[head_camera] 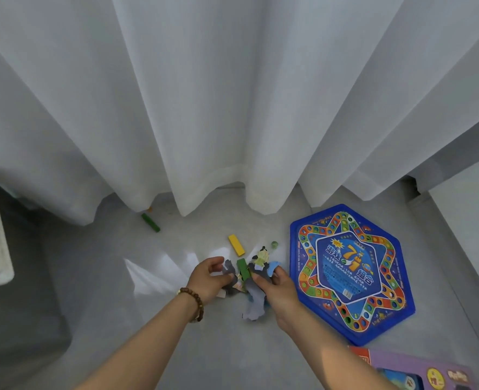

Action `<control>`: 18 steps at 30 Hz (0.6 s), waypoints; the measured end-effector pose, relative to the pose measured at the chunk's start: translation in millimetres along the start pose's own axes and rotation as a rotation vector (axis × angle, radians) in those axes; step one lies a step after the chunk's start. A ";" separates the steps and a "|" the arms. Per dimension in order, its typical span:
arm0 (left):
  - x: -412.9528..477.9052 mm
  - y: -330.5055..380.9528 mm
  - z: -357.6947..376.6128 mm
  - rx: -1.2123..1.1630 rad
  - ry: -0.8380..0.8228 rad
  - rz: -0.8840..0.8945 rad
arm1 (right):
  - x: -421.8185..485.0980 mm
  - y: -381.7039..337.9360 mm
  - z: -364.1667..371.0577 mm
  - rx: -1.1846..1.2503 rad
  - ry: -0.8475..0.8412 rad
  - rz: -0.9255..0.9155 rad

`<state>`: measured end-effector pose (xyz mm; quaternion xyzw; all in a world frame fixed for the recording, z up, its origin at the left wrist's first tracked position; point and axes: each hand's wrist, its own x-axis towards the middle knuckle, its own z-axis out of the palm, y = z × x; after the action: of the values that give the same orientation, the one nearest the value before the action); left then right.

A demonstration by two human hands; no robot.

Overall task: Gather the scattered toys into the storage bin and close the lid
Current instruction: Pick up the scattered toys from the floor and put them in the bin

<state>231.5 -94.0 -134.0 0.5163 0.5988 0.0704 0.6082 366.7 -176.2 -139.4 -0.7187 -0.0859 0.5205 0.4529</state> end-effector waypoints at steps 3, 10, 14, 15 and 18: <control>-2.8 -1.4 1.7 -0.027 0.021 0.023 | 1.2 -0.8 -1.0 -0.045 0.003 -0.039; -7.3 -3.9 11.3 0.017 -0.042 0.102 | -4.3 -2.3 5.1 -0.268 0.009 -0.179; -12.6 -0.6 15.0 0.003 -0.054 0.038 | -8.0 -9.8 7.7 -0.184 -0.053 -0.103; -14.3 4.4 13.7 -0.032 -0.071 0.015 | -10.2 -14.6 7.9 -0.150 -0.078 -0.099; -25.3 31.5 2.8 -0.250 -0.111 -0.009 | -21.2 -41.5 10.7 -0.063 -0.154 -0.133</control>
<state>243.6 -98.9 -95.7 0.4368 0.5532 0.1130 0.7002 362.9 -159.0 -95.0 -0.6831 -0.1845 0.5400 0.4556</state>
